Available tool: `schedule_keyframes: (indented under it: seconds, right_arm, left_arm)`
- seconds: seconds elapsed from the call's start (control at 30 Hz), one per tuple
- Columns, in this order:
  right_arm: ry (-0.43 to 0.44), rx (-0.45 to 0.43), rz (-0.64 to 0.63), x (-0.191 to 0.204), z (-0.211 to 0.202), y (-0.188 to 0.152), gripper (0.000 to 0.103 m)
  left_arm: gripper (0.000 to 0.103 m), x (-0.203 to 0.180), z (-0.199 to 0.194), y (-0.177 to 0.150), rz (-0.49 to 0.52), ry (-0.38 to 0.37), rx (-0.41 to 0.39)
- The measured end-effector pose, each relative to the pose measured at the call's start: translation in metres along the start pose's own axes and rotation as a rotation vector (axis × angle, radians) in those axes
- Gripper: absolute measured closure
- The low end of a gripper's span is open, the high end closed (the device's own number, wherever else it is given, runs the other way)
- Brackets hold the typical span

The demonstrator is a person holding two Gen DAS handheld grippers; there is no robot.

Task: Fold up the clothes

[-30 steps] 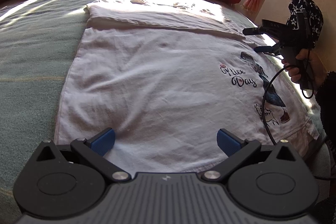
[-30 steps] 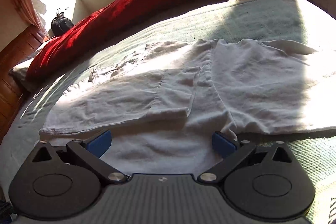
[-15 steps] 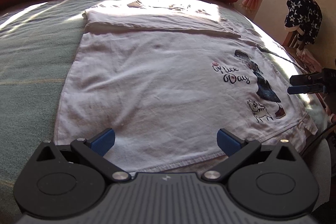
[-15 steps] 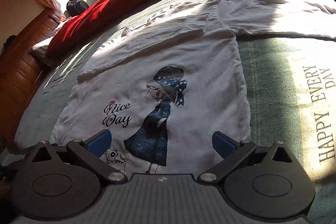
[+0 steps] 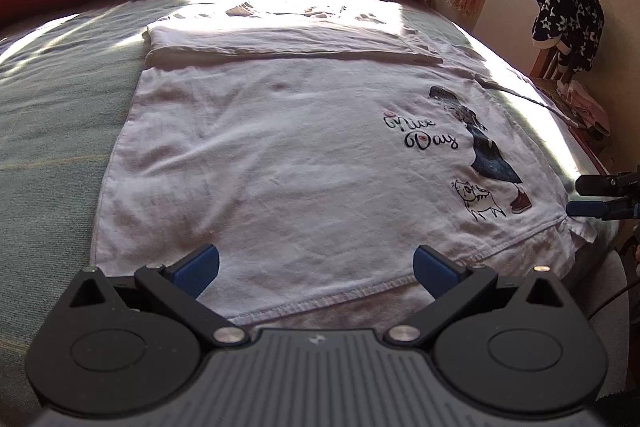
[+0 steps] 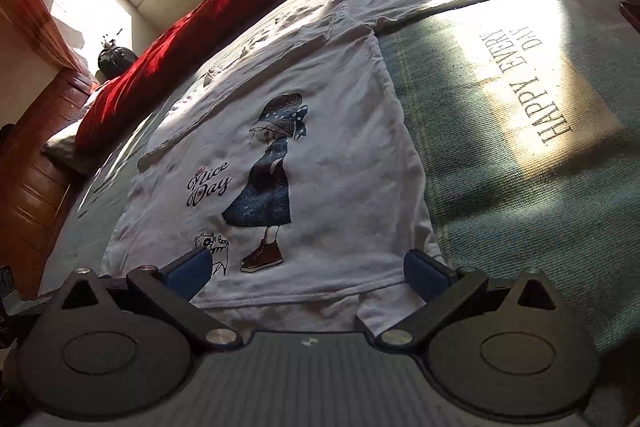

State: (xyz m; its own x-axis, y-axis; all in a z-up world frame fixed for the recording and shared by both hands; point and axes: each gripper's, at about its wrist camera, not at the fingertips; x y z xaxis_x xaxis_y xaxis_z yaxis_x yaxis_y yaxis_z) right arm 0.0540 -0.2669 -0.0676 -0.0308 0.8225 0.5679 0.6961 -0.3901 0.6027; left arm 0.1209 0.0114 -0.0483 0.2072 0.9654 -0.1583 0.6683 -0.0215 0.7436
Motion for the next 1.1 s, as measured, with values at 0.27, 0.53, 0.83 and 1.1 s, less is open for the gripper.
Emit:
schedule_keyframes:
  seconds: [0.27,0.53,0.83,1.1]
  right_arm:
    - [0.077,0.023,-0.040,0.030,0.001,-0.008,0.000]
    - [0.039,0.029,-0.064,0.029,0.013,-0.023,0.000]
    - [0.042,0.022,-0.084,0.030,0.012,-0.026,0.000]
    - [0.040,0.033,-0.116,0.031,0.014,-0.029,0.000]
  left_arm:
    - [0.001,-0.002,-0.007,-0.004,0.005,-0.034,0.001]
    - [0.001,-0.018,-0.005,-0.025,0.170,-0.006,0.055]
    - [0.001,-0.051,0.010,-0.020,0.292,0.000,0.044]
    - [0.001,-0.050,-0.006,-0.036,0.415,0.023,0.060]
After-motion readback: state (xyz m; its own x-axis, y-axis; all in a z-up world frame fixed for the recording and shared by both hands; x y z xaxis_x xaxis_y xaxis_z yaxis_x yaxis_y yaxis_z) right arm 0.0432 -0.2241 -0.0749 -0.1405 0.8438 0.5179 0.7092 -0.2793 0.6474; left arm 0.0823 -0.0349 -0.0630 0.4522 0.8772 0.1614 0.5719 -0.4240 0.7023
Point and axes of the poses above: each gripper's, at about its wrist camera, not at the fingertips, and z roughly the way its jaws point, x to its left, y to its top, and after that the axes turned 9 degrees about -x, right-handed
